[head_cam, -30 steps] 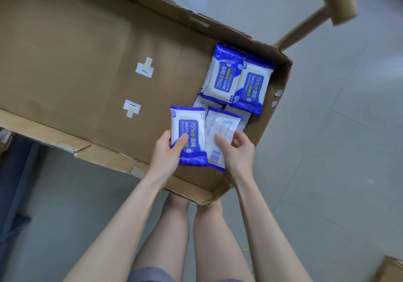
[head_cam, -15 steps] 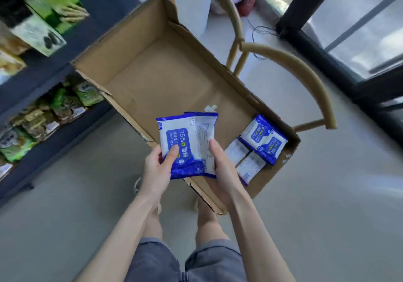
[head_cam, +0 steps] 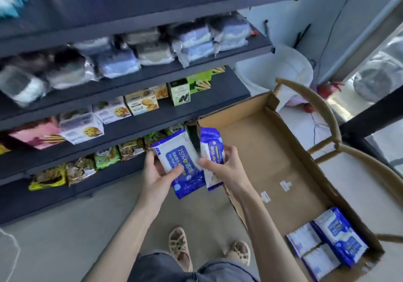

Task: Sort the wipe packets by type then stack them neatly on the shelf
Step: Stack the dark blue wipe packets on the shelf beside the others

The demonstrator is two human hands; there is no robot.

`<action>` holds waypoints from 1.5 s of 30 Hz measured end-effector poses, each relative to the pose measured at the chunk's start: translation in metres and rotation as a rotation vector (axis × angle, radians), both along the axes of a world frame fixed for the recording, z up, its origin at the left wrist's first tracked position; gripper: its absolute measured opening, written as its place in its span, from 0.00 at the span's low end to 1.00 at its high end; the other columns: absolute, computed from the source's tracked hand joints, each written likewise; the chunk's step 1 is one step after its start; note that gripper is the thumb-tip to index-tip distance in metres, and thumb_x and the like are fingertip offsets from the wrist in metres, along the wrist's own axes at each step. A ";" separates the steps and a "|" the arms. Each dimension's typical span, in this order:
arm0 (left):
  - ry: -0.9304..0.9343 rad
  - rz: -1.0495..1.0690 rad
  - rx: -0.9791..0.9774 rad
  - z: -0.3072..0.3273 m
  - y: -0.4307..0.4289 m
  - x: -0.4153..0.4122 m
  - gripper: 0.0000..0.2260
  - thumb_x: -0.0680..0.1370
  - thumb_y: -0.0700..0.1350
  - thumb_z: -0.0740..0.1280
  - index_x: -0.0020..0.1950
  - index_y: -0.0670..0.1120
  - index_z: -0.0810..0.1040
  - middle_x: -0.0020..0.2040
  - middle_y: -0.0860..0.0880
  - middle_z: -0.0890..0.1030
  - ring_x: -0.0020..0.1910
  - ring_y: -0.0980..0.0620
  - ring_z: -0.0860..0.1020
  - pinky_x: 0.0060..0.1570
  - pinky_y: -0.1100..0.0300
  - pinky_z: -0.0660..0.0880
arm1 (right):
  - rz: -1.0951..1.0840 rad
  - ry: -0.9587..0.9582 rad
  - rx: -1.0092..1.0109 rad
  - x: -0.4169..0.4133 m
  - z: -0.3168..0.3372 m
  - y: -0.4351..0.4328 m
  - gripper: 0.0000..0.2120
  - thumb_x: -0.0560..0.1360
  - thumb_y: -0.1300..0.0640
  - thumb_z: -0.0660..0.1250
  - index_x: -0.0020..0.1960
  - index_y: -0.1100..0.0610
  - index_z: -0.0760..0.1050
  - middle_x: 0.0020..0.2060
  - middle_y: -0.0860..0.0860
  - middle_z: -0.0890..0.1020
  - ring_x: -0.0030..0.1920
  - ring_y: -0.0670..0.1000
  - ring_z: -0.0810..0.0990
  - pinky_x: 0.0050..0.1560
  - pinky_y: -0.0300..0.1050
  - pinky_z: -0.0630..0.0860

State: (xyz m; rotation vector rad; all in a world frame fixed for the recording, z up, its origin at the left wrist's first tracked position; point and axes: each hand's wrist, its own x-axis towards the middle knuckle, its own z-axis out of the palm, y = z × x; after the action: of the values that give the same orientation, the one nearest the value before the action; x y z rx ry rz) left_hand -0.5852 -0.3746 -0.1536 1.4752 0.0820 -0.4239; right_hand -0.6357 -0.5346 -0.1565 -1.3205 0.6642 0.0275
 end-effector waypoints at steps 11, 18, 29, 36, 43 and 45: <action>-0.171 0.226 0.028 0.075 0.064 0.159 0.06 0.74 0.42 0.71 0.49 0.49 0.77 0.45 0.52 0.84 0.43 0.55 0.81 0.41 0.62 0.73 | 0.060 -0.246 -0.045 0.173 0.078 0.029 0.03 0.80 0.60 0.62 0.51 0.60 0.71 0.41 0.52 0.82 0.36 0.46 0.81 0.35 0.38 0.77; -0.423 0.236 0.140 0.136 0.075 0.274 0.19 0.70 0.31 0.72 0.51 0.52 0.74 0.46 0.57 0.81 0.41 0.64 0.80 0.40 0.66 0.78 | 0.059 -0.471 -0.130 0.300 0.131 0.026 0.07 0.77 0.64 0.65 0.54 0.60 0.70 0.43 0.53 0.83 0.37 0.47 0.82 0.35 0.41 0.76; -0.570 0.184 0.370 0.192 0.092 0.427 0.11 0.76 0.38 0.68 0.46 0.54 0.73 0.44 0.55 0.81 0.41 0.58 0.80 0.42 0.61 0.76 | 0.127 -0.606 -0.009 0.458 0.173 0.037 0.14 0.73 0.72 0.66 0.51 0.56 0.70 0.42 0.52 0.83 0.39 0.50 0.83 0.35 0.43 0.80; -0.616 0.033 0.752 0.210 0.117 0.502 0.12 0.72 0.38 0.71 0.52 0.49 0.74 0.46 0.51 0.79 0.38 0.53 0.75 0.38 0.58 0.69 | 0.101 -0.585 -0.117 0.522 0.170 0.053 0.09 0.74 0.67 0.69 0.49 0.57 0.73 0.38 0.47 0.85 0.38 0.47 0.83 0.36 0.40 0.77; -0.504 -0.185 0.860 0.219 0.126 0.563 0.12 0.77 0.37 0.61 0.59 0.48 0.74 0.50 0.42 0.78 0.41 0.46 0.77 0.41 0.53 0.76 | 0.118 -0.502 -0.091 0.557 0.165 0.070 0.13 0.72 0.71 0.69 0.53 0.61 0.73 0.44 0.54 0.83 0.41 0.50 0.84 0.40 0.45 0.82; -0.482 -0.241 0.849 0.218 0.128 0.575 0.10 0.79 0.38 0.58 0.58 0.48 0.73 0.50 0.42 0.76 0.42 0.47 0.76 0.45 0.50 0.78 | 0.118 -0.462 -0.125 0.563 0.160 0.071 0.09 0.72 0.71 0.69 0.50 0.63 0.74 0.43 0.55 0.83 0.40 0.50 0.85 0.39 0.43 0.82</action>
State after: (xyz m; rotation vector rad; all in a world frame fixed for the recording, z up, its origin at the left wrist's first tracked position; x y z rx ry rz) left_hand -0.0097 -0.2471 0.0646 2.4037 -0.3442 -0.2120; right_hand -0.0731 -0.4637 0.0031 -1.4210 0.1969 -0.2209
